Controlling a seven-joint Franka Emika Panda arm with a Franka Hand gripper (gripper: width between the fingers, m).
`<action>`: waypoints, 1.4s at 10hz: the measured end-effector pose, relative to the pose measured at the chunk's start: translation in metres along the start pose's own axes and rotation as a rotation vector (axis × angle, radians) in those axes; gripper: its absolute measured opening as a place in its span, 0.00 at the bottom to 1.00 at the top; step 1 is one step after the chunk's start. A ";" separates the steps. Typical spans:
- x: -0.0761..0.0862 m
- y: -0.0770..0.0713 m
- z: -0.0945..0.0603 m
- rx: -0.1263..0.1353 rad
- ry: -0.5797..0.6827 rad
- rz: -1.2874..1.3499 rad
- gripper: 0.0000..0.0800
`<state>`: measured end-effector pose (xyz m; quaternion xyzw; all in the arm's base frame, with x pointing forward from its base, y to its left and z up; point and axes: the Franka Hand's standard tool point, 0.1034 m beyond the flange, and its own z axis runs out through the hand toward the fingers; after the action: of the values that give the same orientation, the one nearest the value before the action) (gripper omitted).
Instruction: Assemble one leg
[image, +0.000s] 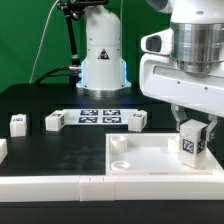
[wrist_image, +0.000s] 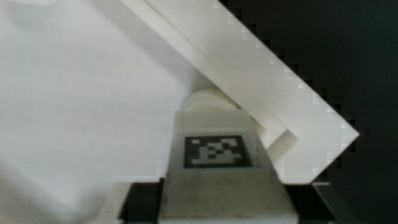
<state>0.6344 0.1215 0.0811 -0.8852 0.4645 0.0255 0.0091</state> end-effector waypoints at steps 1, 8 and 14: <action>0.000 0.000 0.000 0.000 -0.001 0.040 0.37; -0.007 -0.003 0.003 -0.001 0.003 -0.411 0.81; -0.006 -0.003 0.003 -0.005 0.000 -0.985 0.81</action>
Offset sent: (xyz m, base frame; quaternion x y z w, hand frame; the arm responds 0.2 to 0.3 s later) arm -0.0001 0.0018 -0.0010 0.0285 -0.0087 -0.1236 0.9919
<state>0.6334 0.1280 0.0783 -0.9996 -0.0095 0.0195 0.0178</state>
